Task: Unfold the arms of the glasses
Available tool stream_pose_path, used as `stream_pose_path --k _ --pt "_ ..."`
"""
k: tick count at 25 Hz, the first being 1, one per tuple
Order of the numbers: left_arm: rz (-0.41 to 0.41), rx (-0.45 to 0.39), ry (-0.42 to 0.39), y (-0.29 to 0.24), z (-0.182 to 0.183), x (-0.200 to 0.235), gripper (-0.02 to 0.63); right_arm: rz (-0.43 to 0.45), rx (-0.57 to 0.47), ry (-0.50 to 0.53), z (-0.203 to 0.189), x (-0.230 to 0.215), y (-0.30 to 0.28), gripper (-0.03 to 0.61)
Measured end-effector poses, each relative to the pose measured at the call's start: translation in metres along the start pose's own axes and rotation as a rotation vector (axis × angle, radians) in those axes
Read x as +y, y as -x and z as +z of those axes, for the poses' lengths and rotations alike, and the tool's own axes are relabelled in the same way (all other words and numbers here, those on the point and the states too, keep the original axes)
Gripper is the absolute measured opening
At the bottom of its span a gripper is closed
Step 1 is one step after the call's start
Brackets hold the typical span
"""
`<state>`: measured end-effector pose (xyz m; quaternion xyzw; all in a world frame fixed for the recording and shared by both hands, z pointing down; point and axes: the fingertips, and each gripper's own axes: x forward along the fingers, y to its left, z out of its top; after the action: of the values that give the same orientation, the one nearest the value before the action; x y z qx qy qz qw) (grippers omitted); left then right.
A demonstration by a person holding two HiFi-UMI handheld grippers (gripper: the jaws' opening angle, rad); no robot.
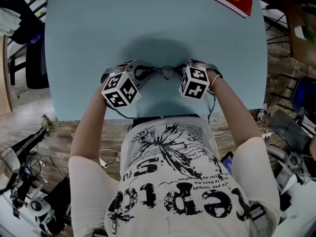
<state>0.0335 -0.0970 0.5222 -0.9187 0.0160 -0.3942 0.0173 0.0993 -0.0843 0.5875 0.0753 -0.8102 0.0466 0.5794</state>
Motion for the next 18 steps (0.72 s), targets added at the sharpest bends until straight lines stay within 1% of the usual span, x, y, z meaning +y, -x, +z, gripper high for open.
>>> stream_pose_path --k 8,18 --pt "0.048 -0.059 0.073 0.024 -0.013 0.003 0.031 -0.044 0.011 -0.021 0.000 -0.001 0.000 0.036" --pt "0.083 -0.090 0.108 0.043 -0.033 0.004 0.031 -0.060 0.033 -0.052 0.002 0.000 -0.001 0.035"
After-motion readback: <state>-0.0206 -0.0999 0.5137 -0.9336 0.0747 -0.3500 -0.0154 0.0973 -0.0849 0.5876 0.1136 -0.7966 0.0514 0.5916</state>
